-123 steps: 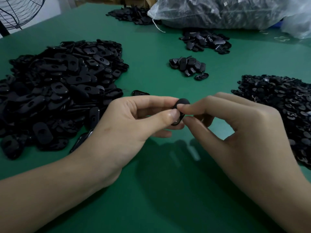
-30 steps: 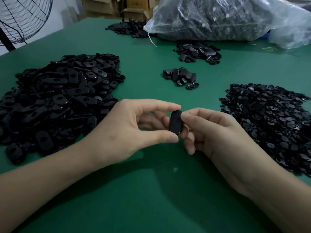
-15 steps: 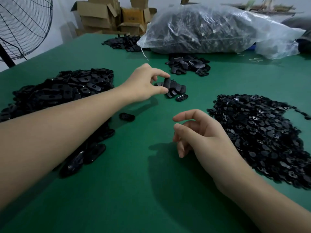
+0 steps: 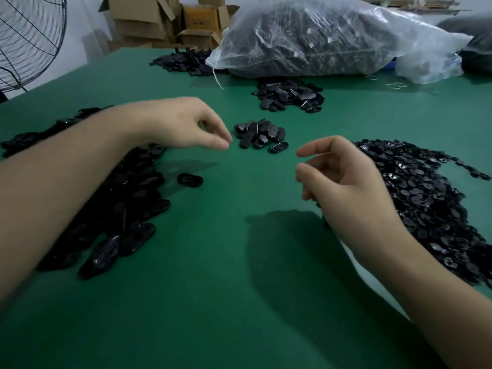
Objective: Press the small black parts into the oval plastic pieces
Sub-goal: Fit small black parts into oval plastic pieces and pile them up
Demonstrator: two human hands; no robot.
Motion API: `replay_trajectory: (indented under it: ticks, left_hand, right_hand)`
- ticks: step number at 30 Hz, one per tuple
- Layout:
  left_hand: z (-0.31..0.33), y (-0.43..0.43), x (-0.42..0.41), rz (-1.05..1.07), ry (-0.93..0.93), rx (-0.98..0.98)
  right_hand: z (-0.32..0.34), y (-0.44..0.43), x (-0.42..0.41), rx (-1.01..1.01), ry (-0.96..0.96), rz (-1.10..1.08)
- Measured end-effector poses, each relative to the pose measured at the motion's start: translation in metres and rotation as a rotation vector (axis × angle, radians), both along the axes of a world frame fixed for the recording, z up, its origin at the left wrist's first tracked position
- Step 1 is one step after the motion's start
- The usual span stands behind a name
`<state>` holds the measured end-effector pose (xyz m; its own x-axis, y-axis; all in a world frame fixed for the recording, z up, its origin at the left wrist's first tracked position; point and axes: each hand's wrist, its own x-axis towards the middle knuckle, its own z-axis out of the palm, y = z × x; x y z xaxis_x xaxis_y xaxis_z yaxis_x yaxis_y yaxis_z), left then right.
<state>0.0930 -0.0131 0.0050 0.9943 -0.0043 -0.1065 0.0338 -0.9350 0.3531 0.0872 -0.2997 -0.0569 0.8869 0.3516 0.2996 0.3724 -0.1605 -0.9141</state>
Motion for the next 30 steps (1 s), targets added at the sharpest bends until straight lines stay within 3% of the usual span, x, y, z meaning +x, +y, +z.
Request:
replay_trajectory:
  ticks: [3, 7, 12, 16, 18, 20, 22, 24, 27, 30]
  left_hand:
    - [0.004, 0.0, -0.028, -0.045, 0.048, 0.133]
    - [-0.01, -0.002, -0.047, -0.023, -0.021, 0.311]
    - [-0.019, -0.006, -0.062, -0.015, -0.128, 0.465]
    - [-0.025, -0.015, -0.075, -0.039, -0.269, 0.542]
    - [-0.031, -0.022, -0.08, -0.038, -0.349, 0.396]
    - [-0.036, -0.033, -0.085, 0.032, -0.346, -0.047]
    - [-0.037, -0.05, -0.09, 0.129, -0.213, -0.585]
    - [-0.04, -0.063, -0.095, 0.2, -0.1, -0.925]
    - [-0.045, -0.076, -0.102, 0.19, 0.0, -1.134]
    - [-0.052, -0.083, -0.108, 0.153, 0.035, -1.191]
  right_hand:
    - [0.002, -0.005, 0.009, -0.04, -0.071, -0.072]
    - [0.004, -0.012, 0.023, -0.169, -0.213, -0.189]
    - [0.007, -0.024, 0.036, -0.465, -0.336, -0.332]
    - [0.012, -0.021, 0.043, -0.772, -0.363, -0.284]
    - [0.017, -0.016, 0.047, -0.907, -0.41, -0.261]
    - [0.022, -0.011, 0.054, -0.983, -0.479, -0.27]
    - [0.027, -0.008, 0.065, -1.049, -0.5, -0.274]
    - [0.031, -0.004, 0.075, -1.146, -0.481, -0.262]
    - [0.033, 0.0, 0.083, -1.251, -0.498, -0.253]
    - [0.033, 0.003, 0.087, -1.261, -0.521, -0.236]
